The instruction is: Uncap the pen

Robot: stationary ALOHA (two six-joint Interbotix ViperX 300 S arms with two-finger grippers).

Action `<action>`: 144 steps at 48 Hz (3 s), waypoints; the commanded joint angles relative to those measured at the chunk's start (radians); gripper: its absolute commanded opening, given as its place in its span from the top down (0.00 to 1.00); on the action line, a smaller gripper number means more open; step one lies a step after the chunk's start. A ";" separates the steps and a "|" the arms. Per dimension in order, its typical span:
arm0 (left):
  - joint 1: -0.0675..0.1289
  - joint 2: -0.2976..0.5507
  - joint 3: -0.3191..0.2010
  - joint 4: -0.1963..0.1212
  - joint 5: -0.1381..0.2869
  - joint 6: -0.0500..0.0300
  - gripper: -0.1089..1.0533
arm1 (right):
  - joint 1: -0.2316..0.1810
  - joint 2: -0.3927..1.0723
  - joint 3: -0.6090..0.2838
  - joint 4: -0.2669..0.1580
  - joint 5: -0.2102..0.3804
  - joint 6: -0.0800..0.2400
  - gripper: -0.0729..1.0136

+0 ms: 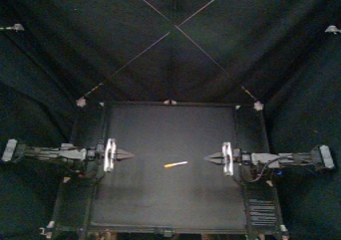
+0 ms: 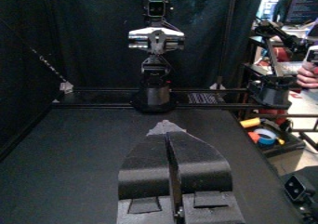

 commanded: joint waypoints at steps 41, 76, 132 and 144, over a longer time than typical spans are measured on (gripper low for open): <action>-0.032 0.531 -0.060 -0.046 -0.192 0.0000 0.26 | -0.123 0.841 -0.204 0.006 -0.003 -0.005 0.32; -0.028 0.621 -0.086 -0.072 -0.198 0.0015 0.16 | -0.121 1.081 -0.293 -0.057 0.012 0.006 0.29; 0.067 0.945 -0.403 -0.035 0.081 0.0077 0.15 | -0.063 0.874 -0.368 -0.054 0.143 0.008 0.41; 0.063 0.966 -0.407 -0.021 0.089 0.0077 0.17 | -0.061 0.873 -0.376 -0.055 0.143 0.008 0.41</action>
